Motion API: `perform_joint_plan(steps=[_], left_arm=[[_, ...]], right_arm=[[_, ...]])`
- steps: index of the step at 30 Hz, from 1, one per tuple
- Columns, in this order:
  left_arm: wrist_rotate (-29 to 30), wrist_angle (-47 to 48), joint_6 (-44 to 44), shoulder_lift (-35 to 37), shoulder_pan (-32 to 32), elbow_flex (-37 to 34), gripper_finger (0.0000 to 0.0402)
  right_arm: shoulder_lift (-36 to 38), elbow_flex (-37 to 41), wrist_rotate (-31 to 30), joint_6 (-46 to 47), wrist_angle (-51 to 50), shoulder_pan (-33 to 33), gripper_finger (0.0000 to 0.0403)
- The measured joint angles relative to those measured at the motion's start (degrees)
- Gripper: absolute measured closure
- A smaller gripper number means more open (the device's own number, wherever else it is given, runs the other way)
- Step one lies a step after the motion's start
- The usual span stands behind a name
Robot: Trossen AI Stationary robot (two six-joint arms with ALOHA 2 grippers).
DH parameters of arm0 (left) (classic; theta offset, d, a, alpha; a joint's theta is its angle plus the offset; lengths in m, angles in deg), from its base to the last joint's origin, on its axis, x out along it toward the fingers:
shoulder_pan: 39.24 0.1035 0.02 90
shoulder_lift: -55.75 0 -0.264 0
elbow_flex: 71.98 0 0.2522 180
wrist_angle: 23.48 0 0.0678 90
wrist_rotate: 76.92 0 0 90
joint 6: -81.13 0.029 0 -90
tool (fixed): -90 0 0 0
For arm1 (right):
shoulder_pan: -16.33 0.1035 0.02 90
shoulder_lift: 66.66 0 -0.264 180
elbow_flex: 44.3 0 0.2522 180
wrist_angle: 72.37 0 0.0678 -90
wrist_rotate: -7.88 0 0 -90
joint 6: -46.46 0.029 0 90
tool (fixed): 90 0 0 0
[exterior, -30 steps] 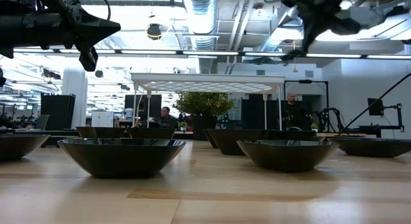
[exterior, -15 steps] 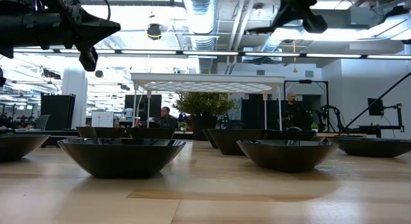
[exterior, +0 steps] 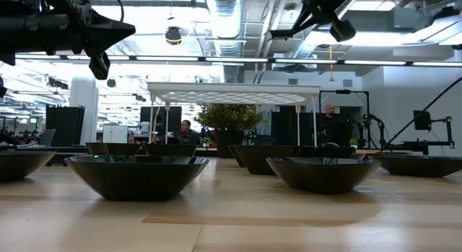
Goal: Pick & Place Mini shaped plates
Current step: Put the square plate on the shelf
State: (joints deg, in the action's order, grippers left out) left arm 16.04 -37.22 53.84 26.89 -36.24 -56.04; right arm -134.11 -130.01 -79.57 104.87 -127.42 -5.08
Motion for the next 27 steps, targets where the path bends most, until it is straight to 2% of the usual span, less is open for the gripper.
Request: perform_joint_plan(steps=[7,23,27], left_arm=[[0.0,0.0,0.0,0.0,0.0,0.0,0.0389],[0.0,0.0,0.0,0.0,0.0,0.0,0.0389],[0.0,0.0,0.0,0.0,0.0,0.0,0.0389]], right_arm=[[-5.6,0.0,0.0,1.1,2.9,0.9,0.0403],[-19.3,0.0,2.1,2.4,23.0,0.8,0.0403],[-22.1,0.0,2.4,3.8,24.6,1.2,0.0403]])
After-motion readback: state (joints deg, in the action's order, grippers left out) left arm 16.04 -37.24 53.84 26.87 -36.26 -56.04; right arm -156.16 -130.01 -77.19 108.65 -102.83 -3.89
